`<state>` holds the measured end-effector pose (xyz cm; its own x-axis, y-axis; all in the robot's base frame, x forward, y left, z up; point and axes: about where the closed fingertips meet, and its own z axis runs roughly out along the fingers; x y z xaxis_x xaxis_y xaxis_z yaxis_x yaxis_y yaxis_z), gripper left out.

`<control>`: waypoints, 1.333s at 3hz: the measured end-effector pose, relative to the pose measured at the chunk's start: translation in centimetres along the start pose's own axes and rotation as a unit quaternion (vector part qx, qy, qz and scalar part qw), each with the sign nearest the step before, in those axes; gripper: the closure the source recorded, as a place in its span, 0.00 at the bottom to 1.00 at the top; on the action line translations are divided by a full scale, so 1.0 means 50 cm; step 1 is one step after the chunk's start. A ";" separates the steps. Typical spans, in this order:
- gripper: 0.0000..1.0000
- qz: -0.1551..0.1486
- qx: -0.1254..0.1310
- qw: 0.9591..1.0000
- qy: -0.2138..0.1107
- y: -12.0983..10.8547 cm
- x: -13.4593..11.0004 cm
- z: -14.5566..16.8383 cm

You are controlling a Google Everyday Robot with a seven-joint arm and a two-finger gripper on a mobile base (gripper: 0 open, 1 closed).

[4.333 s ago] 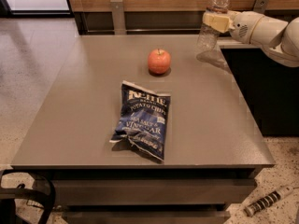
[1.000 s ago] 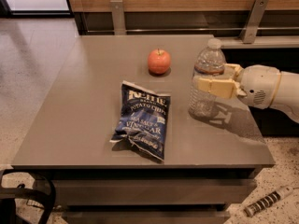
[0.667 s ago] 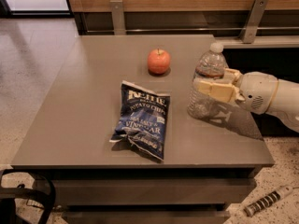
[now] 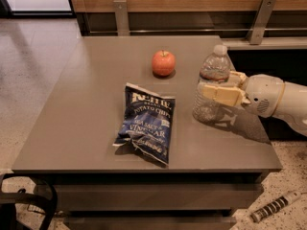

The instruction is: Move water bottle near blue chip bag

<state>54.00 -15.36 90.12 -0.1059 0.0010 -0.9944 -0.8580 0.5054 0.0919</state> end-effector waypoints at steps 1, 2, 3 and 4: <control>0.33 0.000 0.000 1.000 0.000 0.000 -0.001 0.000; 0.09 0.000 0.000 1.000 0.000 0.000 -0.001 0.000; 0.00 0.000 -0.002 1.000 0.000 0.002 -0.002 0.003; 0.00 0.000 -0.002 1.000 0.000 0.002 -0.002 0.004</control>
Offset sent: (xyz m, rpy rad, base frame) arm 0.0000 0.0001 0.0004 0.0000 0.0000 0.0002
